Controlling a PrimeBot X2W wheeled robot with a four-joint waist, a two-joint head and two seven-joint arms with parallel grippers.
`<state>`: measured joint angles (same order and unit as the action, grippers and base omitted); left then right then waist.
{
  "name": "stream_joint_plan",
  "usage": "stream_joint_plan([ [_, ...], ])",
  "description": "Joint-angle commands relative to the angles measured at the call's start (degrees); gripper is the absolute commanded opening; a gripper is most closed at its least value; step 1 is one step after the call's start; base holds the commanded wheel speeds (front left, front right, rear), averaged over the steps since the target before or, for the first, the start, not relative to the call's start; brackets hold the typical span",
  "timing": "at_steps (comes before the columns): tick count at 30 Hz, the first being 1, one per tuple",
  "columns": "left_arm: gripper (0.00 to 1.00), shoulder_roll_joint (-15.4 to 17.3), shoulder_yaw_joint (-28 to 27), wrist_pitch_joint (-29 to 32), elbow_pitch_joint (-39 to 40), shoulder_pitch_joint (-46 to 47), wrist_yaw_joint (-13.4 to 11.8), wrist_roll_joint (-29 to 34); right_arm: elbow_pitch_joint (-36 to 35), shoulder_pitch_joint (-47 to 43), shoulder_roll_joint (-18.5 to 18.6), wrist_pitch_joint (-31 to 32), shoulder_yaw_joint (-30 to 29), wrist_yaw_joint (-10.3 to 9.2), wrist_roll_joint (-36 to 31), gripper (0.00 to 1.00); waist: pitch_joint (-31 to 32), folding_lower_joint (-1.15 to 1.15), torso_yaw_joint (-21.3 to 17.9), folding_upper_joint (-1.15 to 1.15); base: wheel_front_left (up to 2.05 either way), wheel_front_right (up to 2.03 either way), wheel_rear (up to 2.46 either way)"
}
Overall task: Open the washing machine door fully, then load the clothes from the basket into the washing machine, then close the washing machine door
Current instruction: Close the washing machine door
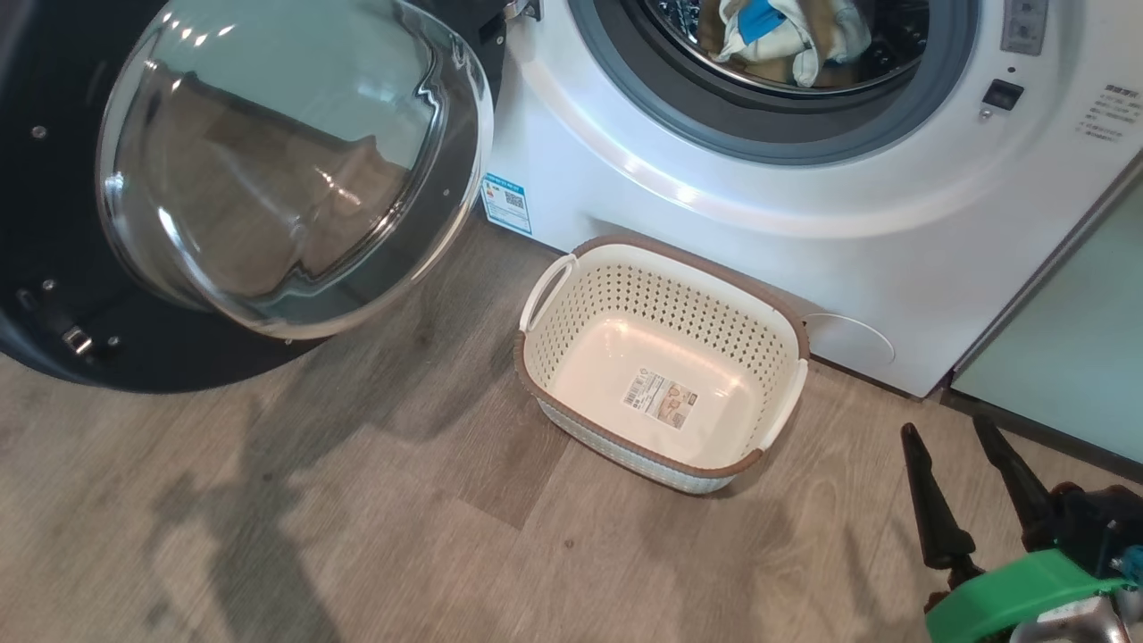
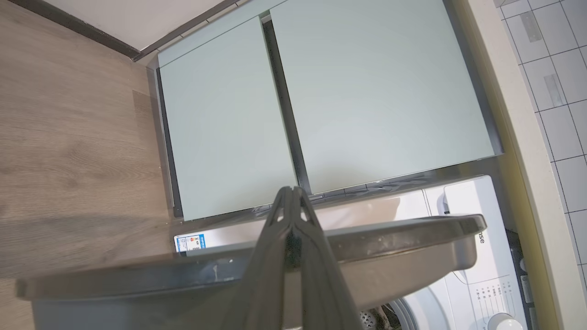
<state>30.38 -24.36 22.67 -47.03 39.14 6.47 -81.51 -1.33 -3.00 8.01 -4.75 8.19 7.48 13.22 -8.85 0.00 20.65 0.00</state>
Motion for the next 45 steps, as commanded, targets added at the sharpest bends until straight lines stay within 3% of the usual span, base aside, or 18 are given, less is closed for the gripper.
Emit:
stream_joint_plan([
  [1, 0.0, 2.5, -1.1, 1.1, 2.2, 0.4, 0.5, -0.6, -2.2, 2.7, 1.1, 0.2, 0.9, 0.01, 0.2, 1.0, 0.0, 0.0, 0.1, 0.0, 0.0, 0.0, 0.0],
  [24, 0.0, -2.8, -3.8, 15.7, 11.5, -6.4, -0.3, -11.0, -1.9, 2.4, 0.8, 0.1, 1.1, 0.01, 0.1, 1.0, 0.4, 0.0, 0.6, 0.0, 0.0, 0.0, 0.0],
  [45, 0.0, -11.1, -3.5, 25.2, 26.6, -16.6, 0.2, -17.1, -1.8, 2.7, -0.3, -1.1, 0.6, 0.01, 0.1, 1.0, 0.7, 0.0, -1.8, 0.0, 0.0, 0.0, 0.0],
])
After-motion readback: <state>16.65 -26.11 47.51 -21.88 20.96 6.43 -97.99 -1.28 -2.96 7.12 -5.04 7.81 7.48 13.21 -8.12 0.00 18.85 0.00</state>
